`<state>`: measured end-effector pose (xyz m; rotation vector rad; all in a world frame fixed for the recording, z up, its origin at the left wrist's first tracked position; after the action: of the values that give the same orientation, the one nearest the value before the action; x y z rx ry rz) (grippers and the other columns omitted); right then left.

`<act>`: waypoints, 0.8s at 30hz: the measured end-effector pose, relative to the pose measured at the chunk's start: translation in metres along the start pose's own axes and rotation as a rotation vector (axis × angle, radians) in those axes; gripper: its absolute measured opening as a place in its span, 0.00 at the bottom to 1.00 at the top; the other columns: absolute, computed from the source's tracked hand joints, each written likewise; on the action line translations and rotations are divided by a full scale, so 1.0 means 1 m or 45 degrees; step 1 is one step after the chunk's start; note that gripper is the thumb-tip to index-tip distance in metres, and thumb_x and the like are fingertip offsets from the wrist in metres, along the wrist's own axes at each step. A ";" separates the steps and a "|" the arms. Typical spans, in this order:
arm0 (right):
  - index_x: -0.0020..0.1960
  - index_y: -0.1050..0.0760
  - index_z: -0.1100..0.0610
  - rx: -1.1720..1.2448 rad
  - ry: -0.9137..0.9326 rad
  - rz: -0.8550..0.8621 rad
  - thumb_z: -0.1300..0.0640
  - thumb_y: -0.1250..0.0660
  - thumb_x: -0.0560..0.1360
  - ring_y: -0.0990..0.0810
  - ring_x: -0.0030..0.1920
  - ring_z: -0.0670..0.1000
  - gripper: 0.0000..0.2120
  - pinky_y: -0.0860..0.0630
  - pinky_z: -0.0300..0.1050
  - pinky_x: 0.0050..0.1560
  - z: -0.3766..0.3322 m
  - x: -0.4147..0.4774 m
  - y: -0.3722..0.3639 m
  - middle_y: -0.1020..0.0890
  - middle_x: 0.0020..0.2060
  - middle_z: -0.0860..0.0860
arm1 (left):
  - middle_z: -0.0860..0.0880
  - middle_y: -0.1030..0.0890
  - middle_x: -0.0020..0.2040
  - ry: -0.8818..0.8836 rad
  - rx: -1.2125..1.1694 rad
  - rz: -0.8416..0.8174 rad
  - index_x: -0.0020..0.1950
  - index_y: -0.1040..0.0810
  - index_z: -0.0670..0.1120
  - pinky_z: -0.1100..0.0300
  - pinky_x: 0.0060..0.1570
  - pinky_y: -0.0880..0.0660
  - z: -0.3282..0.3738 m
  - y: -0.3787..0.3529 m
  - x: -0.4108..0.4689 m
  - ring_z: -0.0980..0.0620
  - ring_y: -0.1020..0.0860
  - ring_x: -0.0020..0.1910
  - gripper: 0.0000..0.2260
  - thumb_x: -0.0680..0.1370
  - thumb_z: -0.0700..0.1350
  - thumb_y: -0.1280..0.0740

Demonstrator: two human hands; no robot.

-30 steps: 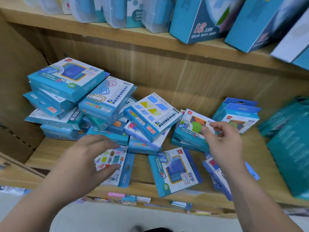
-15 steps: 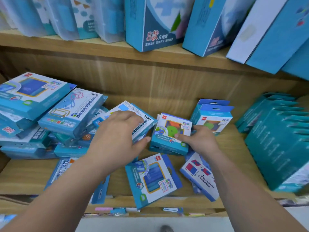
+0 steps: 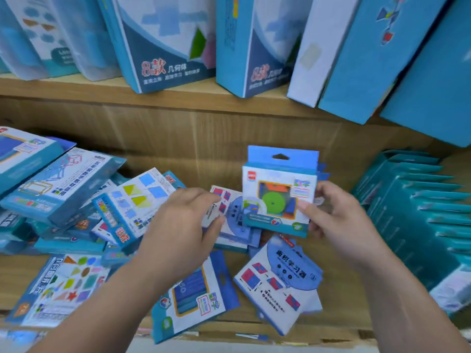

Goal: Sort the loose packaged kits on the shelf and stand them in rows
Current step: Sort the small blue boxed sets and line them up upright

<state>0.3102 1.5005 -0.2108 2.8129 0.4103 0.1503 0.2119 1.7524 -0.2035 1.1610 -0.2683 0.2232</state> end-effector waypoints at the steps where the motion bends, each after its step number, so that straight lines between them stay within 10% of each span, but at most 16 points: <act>1: 0.52 0.24 0.53 0.000 0.024 0.042 0.63 0.32 0.78 0.27 0.27 0.44 0.06 0.29 0.39 0.25 0.004 0.000 0.012 0.17 0.37 0.42 | 0.49 0.18 0.57 0.009 -0.006 -0.006 0.59 0.20 0.46 0.56 0.59 0.29 0.003 -0.007 -0.001 0.46 0.22 0.57 0.17 0.77 0.54 0.38; 10: 0.52 0.25 0.43 -0.140 0.077 0.210 0.63 0.32 0.79 0.25 0.33 0.46 0.14 0.23 0.53 0.39 0.054 -0.003 0.053 0.18 0.49 0.34 | 0.50 0.29 0.73 0.170 -0.073 -0.152 0.71 0.26 0.49 0.55 0.68 0.32 0.008 -0.066 -0.005 0.49 0.32 0.72 0.22 0.77 0.48 0.29; 18: 0.54 0.24 0.46 -0.254 -0.046 0.246 0.60 0.31 0.79 0.18 0.43 0.39 0.10 0.26 0.36 0.43 0.096 0.001 0.039 0.18 0.46 0.34 | 0.42 0.28 0.72 0.237 0.130 -0.264 0.67 0.22 0.48 0.45 0.68 0.32 -0.005 -0.094 -0.010 0.37 0.30 0.69 0.20 0.75 0.46 0.27; 24: 0.55 0.19 0.52 -0.479 -0.046 0.371 0.52 0.30 0.77 0.19 0.44 0.51 0.08 0.24 0.47 0.43 0.105 0.012 0.029 0.16 0.47 0.49 | 0.43 0.35 0.77 0.308 0.162 -0.263 0.71 0.26 0.56 0.43 0.70 0.33 -0.010 -0.095 -0.012 0.39 0.35 0.73 0.22 0.77 0.49 0.30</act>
<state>0.3448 1.4487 -0.3016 2.4806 -0.0394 0.2130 0.2309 1.7252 -0.2934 1.2649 0.0799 0.1983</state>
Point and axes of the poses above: each hand's wrist, its own x-axis towards the middle knuckle, its own y-axis out of the back of the hand, z = x × y, the point moved 4 cm from there along x, towards the middle knuckle
